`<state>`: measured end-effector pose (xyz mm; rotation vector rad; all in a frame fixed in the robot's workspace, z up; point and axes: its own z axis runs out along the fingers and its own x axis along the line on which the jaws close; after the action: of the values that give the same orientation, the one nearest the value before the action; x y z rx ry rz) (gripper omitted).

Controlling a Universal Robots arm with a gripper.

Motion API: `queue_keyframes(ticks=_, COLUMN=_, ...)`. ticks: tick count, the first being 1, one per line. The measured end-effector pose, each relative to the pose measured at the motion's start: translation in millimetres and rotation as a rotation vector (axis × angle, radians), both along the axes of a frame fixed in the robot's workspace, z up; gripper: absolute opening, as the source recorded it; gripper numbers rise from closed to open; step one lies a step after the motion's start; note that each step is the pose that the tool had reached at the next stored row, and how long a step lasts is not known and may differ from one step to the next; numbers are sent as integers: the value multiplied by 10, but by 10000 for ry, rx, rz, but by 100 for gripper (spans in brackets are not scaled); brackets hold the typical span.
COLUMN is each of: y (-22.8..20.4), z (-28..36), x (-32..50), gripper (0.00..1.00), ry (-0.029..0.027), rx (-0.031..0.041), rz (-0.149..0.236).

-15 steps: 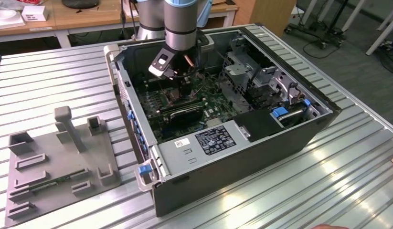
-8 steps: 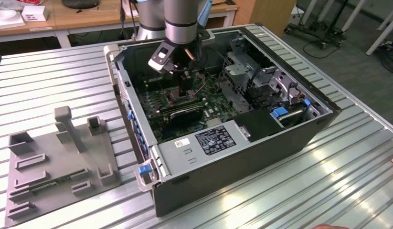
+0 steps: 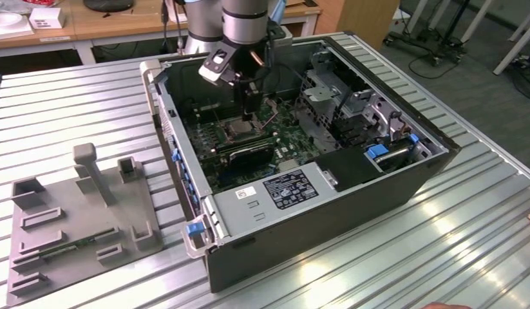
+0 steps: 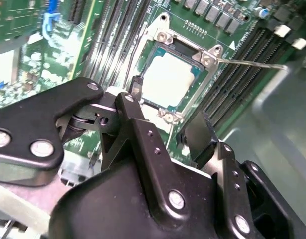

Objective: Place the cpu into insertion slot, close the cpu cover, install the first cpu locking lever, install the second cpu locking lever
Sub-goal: 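Place the cpu into insertion slot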

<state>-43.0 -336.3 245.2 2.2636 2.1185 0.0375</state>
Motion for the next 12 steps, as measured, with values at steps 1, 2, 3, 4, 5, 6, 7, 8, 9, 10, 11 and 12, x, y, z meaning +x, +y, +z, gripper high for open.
queue_keyframes(ticks=1, y=0, z=39, x=0, gripper=62, ry=0, rx=-6, rz=0)
queue_keyframes(ticks=2, y=0, z=80, x=0, gripper=62, ry=-1, rx=-10, rz=1)
queue_keyframes(ticks=3, y=0, z=98, x=0, gripper=62, ry=1, rx=-15, rz=0)
queue_keyframes(ticks=4, y=0, z=98, x=0, gripper=62, ry=-1, rx=-12, rz=0)
queue_keyframes(ticks=5, y=0, z=98, x=0, gripper=62, ry=-1, rx=-12, rz=0)
queue_keyframes(ticks=6, y=0, z=98, x=0, gripper=62, ry=-1, rx=-12, rz=0)
queue_keyframes(ticks=7, y=0, z=98, x=0, gripper=62, ry=-1, rx=-11, rz=0)
queue_keyframes(ticks=8, y=0, z=98, x=0, gripper=62, ry=-1, rx=-11, rz=0)
queue_keyframes(ticks=9, y=0, z=99, x=0, gripper=62, ry=-1, rx=-12, rz=0)
queue_keyframes(ticks=10, y=0, z=99, x=0, gripper=62, ry=0, rx=-13, rz=0)
queue_keyframes(ticks=11, y=0, z=99, x=0, gripper=62, ry=-1, rx=-12, rz=0)
queue_keyframes(ticks=12, y=0, z=99, x=0, gripper=62, ry=-1, rx=-12, rz=0)
